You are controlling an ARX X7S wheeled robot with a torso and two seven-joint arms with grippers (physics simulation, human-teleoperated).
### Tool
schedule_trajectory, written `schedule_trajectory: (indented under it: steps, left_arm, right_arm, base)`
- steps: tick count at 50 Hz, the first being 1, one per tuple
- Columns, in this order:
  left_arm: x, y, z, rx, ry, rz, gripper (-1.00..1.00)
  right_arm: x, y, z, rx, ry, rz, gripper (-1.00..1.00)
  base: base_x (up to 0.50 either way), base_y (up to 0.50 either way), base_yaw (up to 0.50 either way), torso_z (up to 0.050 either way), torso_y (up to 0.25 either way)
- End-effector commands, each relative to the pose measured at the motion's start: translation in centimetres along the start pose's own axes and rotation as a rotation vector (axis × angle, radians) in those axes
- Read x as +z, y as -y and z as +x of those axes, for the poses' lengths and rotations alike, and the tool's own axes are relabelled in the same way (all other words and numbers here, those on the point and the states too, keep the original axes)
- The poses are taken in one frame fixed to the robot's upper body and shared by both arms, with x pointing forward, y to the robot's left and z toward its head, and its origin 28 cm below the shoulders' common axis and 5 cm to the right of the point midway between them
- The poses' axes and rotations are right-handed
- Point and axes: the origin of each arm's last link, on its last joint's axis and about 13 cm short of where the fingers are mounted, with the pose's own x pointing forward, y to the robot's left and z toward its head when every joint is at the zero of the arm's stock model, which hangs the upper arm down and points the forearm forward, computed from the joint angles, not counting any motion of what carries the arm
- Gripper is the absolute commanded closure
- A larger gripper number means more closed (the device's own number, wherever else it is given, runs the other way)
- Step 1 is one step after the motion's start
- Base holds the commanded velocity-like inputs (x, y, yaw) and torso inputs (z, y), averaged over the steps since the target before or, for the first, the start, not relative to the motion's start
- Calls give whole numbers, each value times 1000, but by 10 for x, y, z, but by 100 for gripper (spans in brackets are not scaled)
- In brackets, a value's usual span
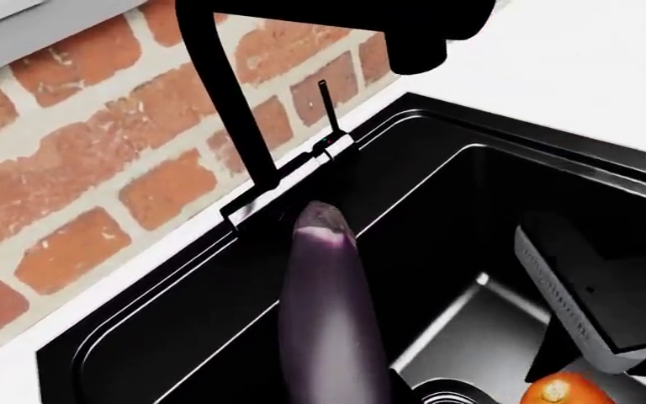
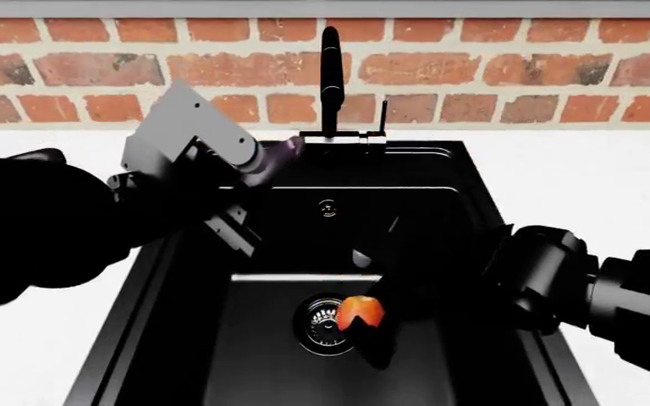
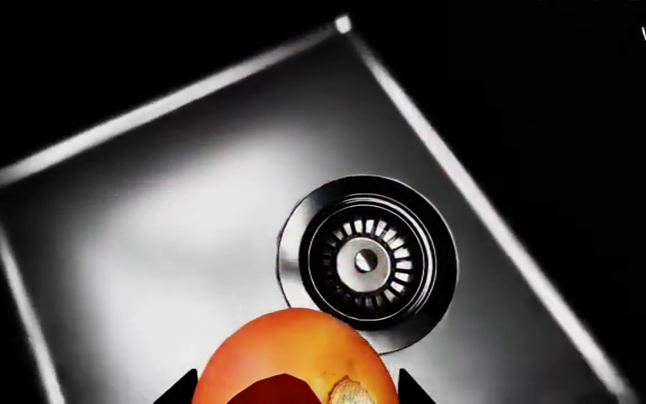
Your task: Pick up the fruits and vegetables and place them in the sink. Turn on the sink faucet to wash them. Then turn the sink off and put them in the tray.
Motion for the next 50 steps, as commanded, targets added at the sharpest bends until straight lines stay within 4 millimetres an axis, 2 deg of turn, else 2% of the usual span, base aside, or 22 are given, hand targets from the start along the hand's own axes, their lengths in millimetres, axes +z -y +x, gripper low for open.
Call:
schedule_trajectory:
  steps: [1,6,7,10,16,20,29,35,44,50]
  left_arm:
    - [-2,1,-4,2,18,-9,100]
    - [-5,2,-6,2,15,-11,100]
    - [-5,3,-6,2,14,-12,100]
    - [-7,3,-7,4,12,-16,100]
    - [-8,5,-7,-1,3,-14,100]
    - [-8,7,-6,-10,3,-9,100]
    - [-12,13,-7,-61,-59,17,100]
    - [-18,18,-2,-105,-133,43,100]
    - [-26,28,16,-165,-192,64,100]
    - [-37,37,40,-208,-197,55,100]
  right_arm:
    - [-16,8,11,-35,-176,-24,100]
    - [-19,9,15,-51,-190,-29,100]
    - [-18,10,16,-60,-169,-28,-100]
    - [-6,12,9,-77,-86,-35,-100]
    - [38,8,-44,-158,135,-97,-100]
    - [52,-2,-77,-212,200,-139,-100]
    - [59,-18,-116,-310,285,-162,-100]
    - [52,-25,-133,-368,296,-156,-100]
    - [35,-46,-160,-439,330,-120,-100]
    - [43,-48,-180,-606,518,-68,-100]
  base:
    - [0,0,0,0,10]
    - [0,0,0,0,0]
    - [0,0,0,0,0]
    - [0,0,0,0,0]
    - [0,0,0,0,0]
    - [0,0,0,3,0]
    - [0,0,0,0,0]
    - [0,0,0,0,0]
    - [0,0,0,0,0]
    - [0,0,0,0,0]
